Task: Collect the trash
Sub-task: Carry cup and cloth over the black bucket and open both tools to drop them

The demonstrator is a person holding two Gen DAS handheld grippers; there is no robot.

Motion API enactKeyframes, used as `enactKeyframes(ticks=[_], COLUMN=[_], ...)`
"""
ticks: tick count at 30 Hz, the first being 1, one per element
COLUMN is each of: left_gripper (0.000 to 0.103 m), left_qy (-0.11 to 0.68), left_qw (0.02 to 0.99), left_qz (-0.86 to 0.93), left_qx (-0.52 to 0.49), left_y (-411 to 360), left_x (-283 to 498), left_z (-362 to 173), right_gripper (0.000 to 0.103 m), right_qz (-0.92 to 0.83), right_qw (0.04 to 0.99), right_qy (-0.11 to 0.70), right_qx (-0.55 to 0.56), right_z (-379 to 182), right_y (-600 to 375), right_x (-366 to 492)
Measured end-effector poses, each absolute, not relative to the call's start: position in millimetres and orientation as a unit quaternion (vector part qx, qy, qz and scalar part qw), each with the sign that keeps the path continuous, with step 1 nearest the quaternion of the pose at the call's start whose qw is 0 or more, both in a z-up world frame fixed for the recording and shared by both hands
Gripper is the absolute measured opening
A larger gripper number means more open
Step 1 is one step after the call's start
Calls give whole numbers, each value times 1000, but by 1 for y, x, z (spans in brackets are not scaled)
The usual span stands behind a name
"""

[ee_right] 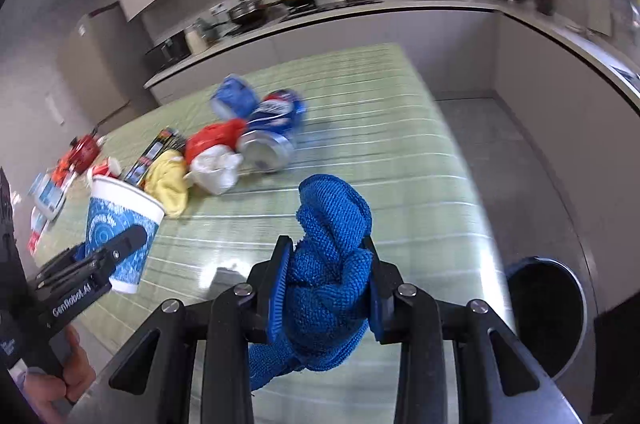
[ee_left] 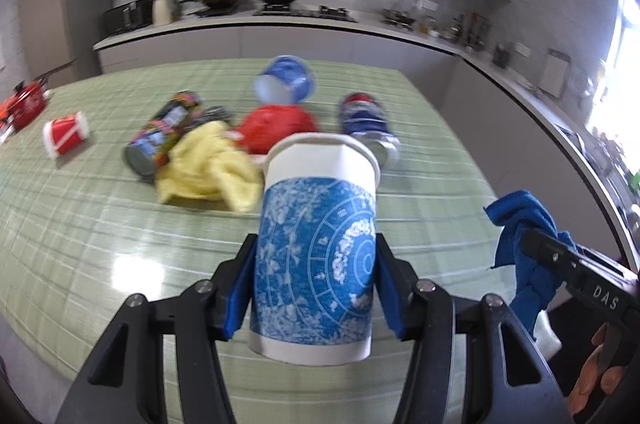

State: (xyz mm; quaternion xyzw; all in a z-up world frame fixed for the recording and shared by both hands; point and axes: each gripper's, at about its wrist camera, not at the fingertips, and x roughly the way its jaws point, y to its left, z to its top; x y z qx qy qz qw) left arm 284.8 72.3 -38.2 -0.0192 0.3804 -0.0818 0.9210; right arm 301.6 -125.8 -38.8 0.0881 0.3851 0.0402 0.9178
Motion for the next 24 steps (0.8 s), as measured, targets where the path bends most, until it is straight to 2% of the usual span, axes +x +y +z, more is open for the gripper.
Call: enactKeyframes(ticks=[12, 24], left_gripper=[55, 56], left_qy=[379, 384], left_qw=[903, 898], left_qz=[-203, -216], left_qx=[13, 18], left_y=[-29, -152], left_x=[261, 235], left_z=[-37, -44], right_gripper=[35, 35], right_qz=[-87, -95], right_qw=[917, 914], right_qy=[368, 370], right_qx=[127, 138], right_z=[-34, -37], right_y=[-213, -341], right_x=[223, 185])
